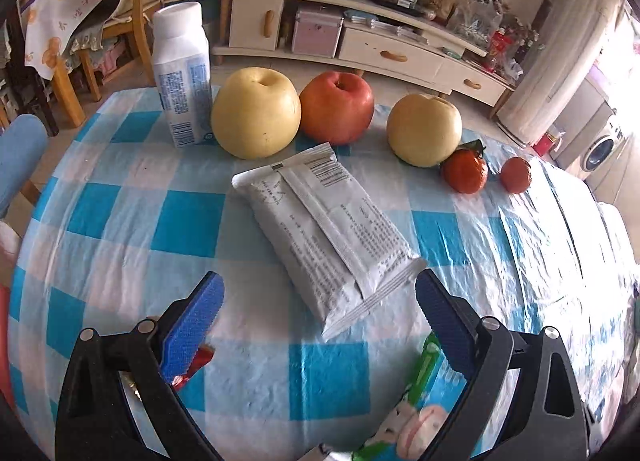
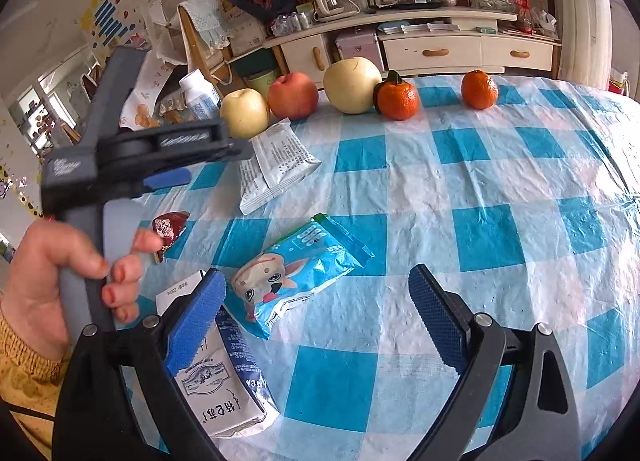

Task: Collect trash
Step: 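Close the left tool on the silver sachet while the right tool approaches the blue cartoon bag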

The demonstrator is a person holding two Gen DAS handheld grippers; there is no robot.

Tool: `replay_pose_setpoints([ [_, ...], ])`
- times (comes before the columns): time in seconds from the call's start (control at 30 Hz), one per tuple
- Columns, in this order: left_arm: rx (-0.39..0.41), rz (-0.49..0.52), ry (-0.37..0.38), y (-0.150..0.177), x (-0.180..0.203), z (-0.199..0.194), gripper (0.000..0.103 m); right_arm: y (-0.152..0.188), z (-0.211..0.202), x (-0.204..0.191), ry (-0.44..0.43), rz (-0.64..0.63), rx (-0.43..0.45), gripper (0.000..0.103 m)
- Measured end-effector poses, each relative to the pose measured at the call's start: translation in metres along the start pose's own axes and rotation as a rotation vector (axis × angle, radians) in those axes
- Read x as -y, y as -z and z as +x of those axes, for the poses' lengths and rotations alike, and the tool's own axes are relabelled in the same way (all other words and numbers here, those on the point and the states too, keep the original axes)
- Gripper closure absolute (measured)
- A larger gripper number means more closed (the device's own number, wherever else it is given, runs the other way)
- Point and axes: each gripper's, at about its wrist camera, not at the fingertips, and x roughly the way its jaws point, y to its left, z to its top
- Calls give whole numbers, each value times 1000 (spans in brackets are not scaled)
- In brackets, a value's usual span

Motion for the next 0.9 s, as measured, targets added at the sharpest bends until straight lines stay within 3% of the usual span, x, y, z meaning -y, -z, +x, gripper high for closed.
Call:
replay_pose_setpoints([
  [0.33,-69,-35,-122,-35,28,50,7,-1,5,10,-22,0,-35,9],
  [0.9,-96,-41,-154,-37,28,77,7,0,10,13,-46,17,-70,9],
])
